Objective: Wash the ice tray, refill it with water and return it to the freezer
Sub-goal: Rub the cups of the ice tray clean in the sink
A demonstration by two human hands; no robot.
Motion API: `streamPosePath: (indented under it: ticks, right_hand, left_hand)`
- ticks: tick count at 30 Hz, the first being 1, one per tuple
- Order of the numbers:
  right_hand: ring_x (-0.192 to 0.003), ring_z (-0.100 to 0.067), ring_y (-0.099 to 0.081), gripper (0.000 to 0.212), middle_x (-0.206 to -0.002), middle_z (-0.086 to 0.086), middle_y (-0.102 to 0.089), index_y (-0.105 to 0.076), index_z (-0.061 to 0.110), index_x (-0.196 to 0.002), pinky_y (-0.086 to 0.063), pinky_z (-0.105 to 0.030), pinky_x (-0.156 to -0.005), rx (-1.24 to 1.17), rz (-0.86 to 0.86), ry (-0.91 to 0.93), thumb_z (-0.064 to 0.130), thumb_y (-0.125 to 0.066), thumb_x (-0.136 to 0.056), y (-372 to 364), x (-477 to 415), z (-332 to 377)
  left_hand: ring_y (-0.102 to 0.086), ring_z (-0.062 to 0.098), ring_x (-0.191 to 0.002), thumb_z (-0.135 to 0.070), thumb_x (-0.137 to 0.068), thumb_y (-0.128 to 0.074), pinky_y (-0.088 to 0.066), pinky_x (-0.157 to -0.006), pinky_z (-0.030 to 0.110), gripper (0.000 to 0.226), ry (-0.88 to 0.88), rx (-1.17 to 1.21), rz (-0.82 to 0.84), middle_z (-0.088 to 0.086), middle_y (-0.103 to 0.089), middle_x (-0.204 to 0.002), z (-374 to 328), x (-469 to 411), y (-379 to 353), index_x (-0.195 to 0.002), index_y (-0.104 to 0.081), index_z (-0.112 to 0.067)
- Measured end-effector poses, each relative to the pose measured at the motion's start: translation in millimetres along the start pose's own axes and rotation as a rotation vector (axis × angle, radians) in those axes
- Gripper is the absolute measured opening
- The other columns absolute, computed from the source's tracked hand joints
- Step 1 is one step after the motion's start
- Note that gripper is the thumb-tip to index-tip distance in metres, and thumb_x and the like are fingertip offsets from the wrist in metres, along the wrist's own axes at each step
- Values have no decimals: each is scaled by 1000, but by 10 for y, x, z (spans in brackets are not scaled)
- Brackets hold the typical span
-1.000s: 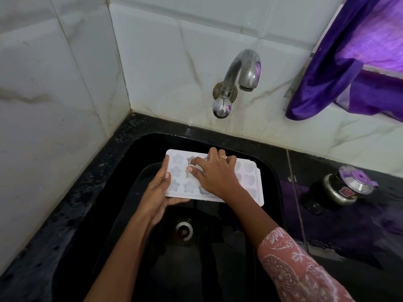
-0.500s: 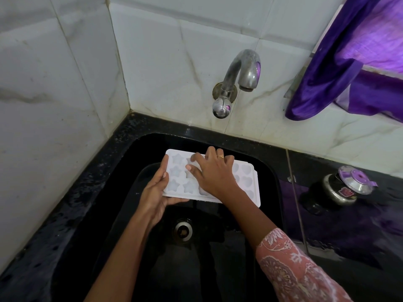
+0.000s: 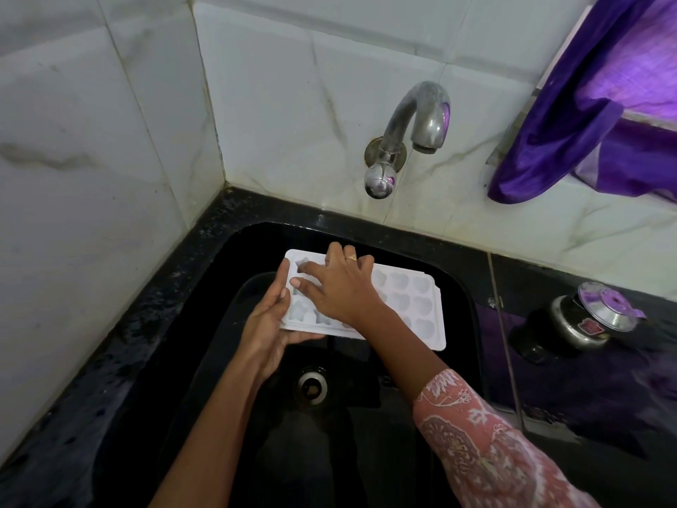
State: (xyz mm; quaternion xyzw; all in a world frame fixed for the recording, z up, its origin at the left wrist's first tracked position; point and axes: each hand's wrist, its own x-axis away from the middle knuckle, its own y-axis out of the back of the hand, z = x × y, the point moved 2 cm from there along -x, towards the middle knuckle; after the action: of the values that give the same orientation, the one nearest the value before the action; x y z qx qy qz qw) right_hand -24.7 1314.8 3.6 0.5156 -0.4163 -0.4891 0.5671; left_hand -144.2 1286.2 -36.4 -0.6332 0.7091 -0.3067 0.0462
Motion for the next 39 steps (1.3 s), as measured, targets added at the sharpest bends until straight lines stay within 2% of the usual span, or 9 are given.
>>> streamPosePath:
  ticks: [6, 11, 18, 22, 25, 29, 34, 39]
  right_hand:
    - [-105, -26, -39, 43, -115, -9, -45, -54, 34, -121, -25, -40, -86, 30, -1, -16, 55, -30, -93, 10, -13, -46]
    - [-105, -27, -39, 47, -117, -10, -44, -51, 31, -125, -25, -40, -86, 58, 4, -14, 57, -27, -93, 0, -25, -22]
    - [-104, -27, -38, 49, -115, -10, -43, -51, 33, -127, -25, -40, -85, 2, 20, -21, 59, -29, -92, 1, -20, 39]
    - [-105, -28, -39, 48, -117, -11, -42, -47, 32, -130, -26, -40, -86, -21, 10, -20, 57, -31, -92, 30, 56, 11]
    - [-108, -25, -37, 46, -117, -8, -40, -41, 33, -134, -25, -38, -88, -81, -12, -91, 53, -32, -94, 60, 169, -79]
    - [-110, -24, -35, 41, -117, -6, -40, -41, 34, -133, -24, -39, -91, -165, -56, -216, 49, -33, -95, 95, 372, -264]
    - [-111, -24, -33, 39, -116, -5, -37, -39, 35, -133, -21, -38, -89, -121, -88, -343, 46, -31, -96, 143, 691, -459]
    - [-108, -22, -33, 38, -115, -4, -37, -41, 32, -130, -22, -37, -87, -85, -131, -444, 46, -33, -96, 133, 957, -663]
  left_hand:
    - [-59, 14, -109, -17, -99, -36, -59, -66, 36, 40, -12, -30, -4, -20, -57, -112, -13, -10, 18, -132, -46, -37]
    - [-58, 19, -112, -18, -99, -36, -59, -68, 39, 41, -4, -41, -5, -11, -54, -124, -28, -12, 19, -134, -44, -37]
    - [-59, 19, -112, -18, -99, -35, -59, -66, 38, 40, -2, -31, -1, -17, -57, -114, -39, 0, 25, -131, -46, -40]
    - [-60, 17, -107, -16, -99, -35, -59, -63, 38, 41, 4, -21, -25, -17, -57, -113, -32, -3, 35, -136, -44, -35]
    - [-60, 18, -107, -16, -100, -36, -59, -60, 36, 40, 14, -15, -34, -9, -57, -121, -51, -9, 48, -135, -45, -34]
    - [-55, 24, -116, -18, -99, -37, -59, -66, 43, 39, 41, 0, -47, -4, -50, -134, -65, -5, 69, -133, -47, -35]
    - [-52, 26, -117, -18, -100, -36, -59, -58, 39, 38, 29, 4, -59, -3, -46, -139, -90, 2, 93, -131, -47, -37]
    - [-55, 24, -109, -17, -100, -36, -59, -56, 38, 38, 12, -18, -64, -4, -46, -138, -133, 7, 115, -131, -47, -37]
